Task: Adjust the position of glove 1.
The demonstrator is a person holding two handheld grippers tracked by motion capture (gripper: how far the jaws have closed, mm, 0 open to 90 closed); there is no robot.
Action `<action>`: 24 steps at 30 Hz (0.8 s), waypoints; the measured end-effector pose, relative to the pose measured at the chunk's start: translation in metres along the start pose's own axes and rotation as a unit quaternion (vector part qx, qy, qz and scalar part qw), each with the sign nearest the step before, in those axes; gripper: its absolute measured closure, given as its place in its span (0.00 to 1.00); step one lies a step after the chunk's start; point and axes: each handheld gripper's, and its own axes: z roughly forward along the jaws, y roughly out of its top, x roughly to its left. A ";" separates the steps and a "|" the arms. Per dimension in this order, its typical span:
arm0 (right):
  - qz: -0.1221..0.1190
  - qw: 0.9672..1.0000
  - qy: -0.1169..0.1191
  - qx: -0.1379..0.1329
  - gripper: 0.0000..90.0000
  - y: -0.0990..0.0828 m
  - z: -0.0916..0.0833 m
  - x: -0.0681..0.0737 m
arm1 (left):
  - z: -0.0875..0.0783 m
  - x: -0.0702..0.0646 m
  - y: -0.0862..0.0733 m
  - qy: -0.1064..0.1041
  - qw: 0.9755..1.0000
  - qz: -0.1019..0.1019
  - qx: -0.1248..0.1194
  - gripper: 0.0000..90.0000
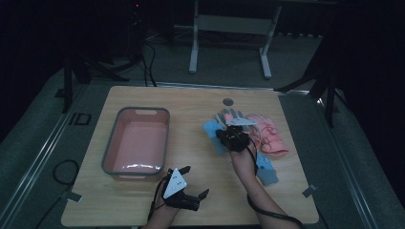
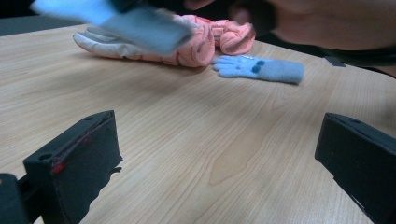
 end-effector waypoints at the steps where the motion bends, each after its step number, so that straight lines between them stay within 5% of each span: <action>1: 0.012 1.000 0.002 -0.002 0.96 -0.003 -0.006 0.000 | 0.000 0.000 0.000 0.000 1.000 0.000 0.000 0.00; 13: 0.068 0.996 -0.054 -0.004 0.96 -0.044 -0.048 0.019 | 0.000 0.000 0.000 0.000 1.000 -0.001 -0.001 0.00; 24: 0.106 0.990 -0.090 0.014 0.96 -0.087 -0.054 0.023 | 0.000 0.000 0.000 0.002 1.000 -0.003 -0.004 0.00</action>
